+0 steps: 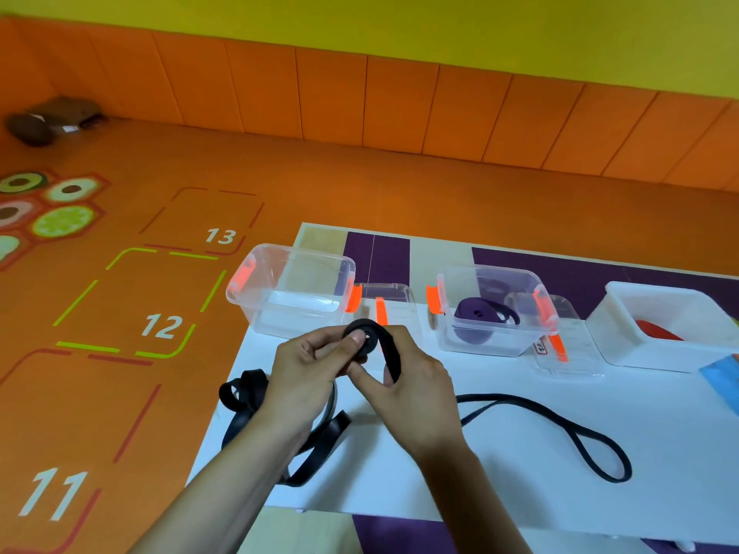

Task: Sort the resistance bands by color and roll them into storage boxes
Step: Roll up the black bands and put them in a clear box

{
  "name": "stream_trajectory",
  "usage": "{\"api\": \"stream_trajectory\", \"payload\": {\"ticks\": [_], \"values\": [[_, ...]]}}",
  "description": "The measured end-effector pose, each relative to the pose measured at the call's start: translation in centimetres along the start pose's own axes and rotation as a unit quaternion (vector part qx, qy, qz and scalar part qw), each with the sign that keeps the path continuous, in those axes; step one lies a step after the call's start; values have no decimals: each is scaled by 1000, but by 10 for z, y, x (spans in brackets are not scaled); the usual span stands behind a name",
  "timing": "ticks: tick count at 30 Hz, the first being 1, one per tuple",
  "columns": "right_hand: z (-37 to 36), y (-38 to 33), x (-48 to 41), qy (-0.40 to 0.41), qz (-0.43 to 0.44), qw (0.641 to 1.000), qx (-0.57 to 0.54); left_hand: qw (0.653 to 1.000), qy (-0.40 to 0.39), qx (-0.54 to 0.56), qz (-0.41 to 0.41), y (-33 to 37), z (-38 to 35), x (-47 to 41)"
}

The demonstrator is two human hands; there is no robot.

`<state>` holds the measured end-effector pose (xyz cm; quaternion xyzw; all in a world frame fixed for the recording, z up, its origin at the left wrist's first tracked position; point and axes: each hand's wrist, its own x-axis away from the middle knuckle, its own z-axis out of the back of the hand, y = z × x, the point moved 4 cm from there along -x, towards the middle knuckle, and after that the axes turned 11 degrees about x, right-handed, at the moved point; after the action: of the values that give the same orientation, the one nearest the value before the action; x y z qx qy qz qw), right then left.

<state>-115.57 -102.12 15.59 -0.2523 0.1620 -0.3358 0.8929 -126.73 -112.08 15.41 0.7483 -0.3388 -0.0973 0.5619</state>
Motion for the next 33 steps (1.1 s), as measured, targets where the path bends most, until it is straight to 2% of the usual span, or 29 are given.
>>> {"api": "stream_trajectory", "payload": {"ticks": [4,7,11,14,18,22,25,27,33], "values": [[-2,-7,-2,47,-5,998,33,998,42,36,-7,-1,-7,4],[-2,-7,-5,32,11,999,39,999,37,33,-2,0,-9,4],[10,1,-11,-24,57,997,49,996,-57,-36,51,8,-1,-7],[15,2,-12,-61,96,992,62,979,-144,-117,80,21,6,-18],[17,-1,-11,-43,111,991,67,959,-212,-188,14,31,5,-25],[17,-3,-13,-34,90,995,34,973,-171,-147,-46,30,0,-22],[18,-6,-10,-47,83,995,-29,981,-115,-133,-83,31,2,-20],[18,-7,-8,-47,60,989,-125,983,-104,-118,-91,33,3,-19],[23,-9,-12,-23,-22,931,-363,993,-84,-18,-82,34,-8,-4]]}}
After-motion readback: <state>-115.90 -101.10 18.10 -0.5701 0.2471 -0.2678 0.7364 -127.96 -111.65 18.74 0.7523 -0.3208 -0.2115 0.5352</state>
